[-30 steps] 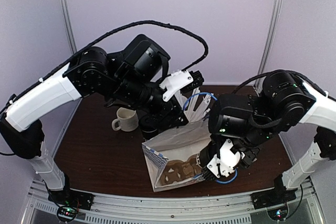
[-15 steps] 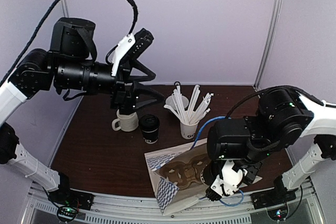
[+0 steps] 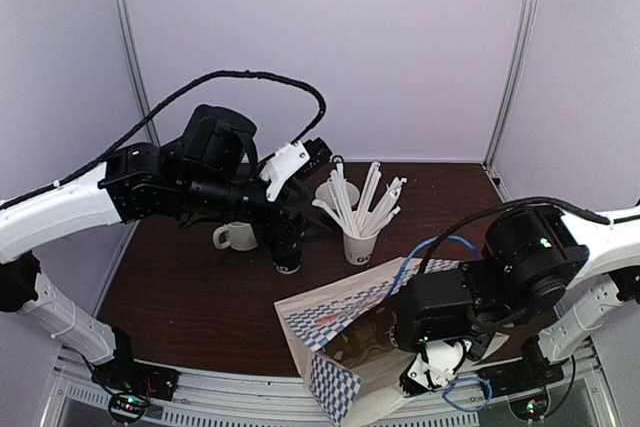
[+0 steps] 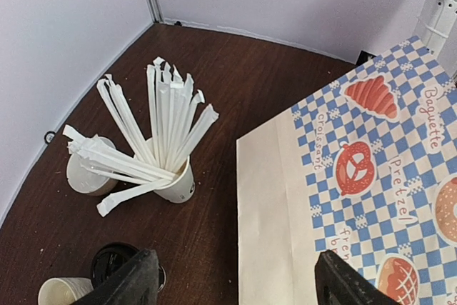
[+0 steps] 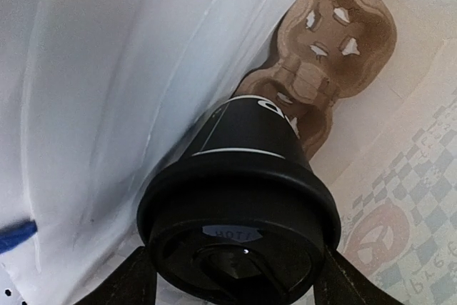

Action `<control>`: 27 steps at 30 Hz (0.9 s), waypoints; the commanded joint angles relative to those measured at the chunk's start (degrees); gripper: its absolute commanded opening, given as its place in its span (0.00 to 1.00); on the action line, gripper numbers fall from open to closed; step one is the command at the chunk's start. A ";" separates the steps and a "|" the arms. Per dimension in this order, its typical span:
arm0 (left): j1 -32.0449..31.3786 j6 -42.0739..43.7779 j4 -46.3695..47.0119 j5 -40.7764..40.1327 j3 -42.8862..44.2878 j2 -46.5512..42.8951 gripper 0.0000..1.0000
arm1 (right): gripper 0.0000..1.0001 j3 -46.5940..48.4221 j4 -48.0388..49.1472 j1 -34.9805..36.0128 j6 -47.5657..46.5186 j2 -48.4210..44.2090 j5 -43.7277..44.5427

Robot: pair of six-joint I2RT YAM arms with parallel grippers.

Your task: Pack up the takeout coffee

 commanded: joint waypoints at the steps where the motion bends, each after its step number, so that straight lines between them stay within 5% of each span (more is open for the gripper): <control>1: 1.38 -0.73 6.51 1.27 -2.93 -3.86 0.79 | 0.43 2.51 3.44 0.35 1.05 0.46 5.81; 18: 2.64 -1.46 7.78 16.53 -4.76 -2.46 0.77 | 0.44 -5.26 12.86 -3.57 2.16 -0.51 10.06; 27: 2.64 -0.26 6.14 14.44 -4.12 -0.41 0.76 | 0.43 -10.26 13.33 -3.66 1.22 -3.96 6.90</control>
